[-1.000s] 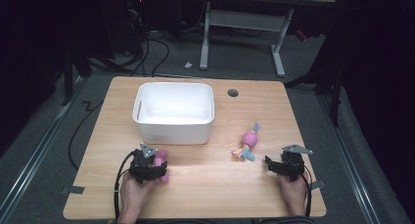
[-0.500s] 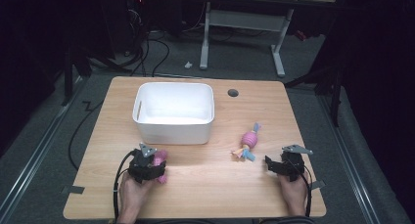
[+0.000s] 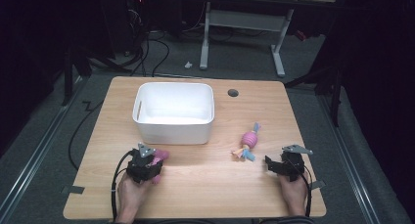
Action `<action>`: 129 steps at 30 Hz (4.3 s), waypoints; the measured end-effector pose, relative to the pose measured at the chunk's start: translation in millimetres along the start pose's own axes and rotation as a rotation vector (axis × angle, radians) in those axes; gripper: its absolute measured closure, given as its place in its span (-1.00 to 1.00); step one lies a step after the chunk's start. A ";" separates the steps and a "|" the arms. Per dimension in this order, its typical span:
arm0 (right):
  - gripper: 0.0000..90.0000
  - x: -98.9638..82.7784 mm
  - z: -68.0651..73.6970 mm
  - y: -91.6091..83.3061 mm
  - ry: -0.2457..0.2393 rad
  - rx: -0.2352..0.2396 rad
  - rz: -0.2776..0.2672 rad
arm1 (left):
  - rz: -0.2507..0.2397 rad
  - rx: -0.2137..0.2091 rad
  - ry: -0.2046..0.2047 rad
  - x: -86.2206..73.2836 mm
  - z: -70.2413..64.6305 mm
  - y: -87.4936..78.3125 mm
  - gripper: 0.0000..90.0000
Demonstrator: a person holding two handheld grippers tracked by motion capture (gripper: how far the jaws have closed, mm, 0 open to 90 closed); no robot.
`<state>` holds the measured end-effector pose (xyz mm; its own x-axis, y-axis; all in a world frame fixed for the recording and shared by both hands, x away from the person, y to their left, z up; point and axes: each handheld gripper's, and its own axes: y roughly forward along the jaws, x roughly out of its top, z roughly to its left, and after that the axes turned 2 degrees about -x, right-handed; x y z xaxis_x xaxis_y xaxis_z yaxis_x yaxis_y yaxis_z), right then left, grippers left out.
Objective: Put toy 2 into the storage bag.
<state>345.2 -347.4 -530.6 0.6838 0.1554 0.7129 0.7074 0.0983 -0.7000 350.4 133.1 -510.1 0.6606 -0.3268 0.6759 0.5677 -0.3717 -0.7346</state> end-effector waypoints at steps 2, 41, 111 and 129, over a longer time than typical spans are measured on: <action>-0.55 0.0 0.0 0.0 0.000 0.000 0.000 | -0.001 -0.012 0.007 0.2 0.0 -0.2 0.35; -0.55 0.0 0.0 0.0 0.000 0.001 0.000 | -0.099 -0.214 0.105 40.2 -5.9 -62.2 0.40; -0.55 -0.1 0.5 -0.1 -0.005 0.005 0.000 | -0.177 -0.257 0.177 177.5 8.0 -75.3 0.39; -0.55 -0.1 0.5 -0.1 -0.006 0.006 0.000 | -0.171 -0.212 0.150 188.5 18.3 -38.5 0.38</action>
<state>345.0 -347.0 -530.6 0.6829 0.1613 0.7124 0.7061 0.1043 -0.7004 462.0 101.7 -355.5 0.4757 -0.3628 0.8013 0.5385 -0.6002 -0.5915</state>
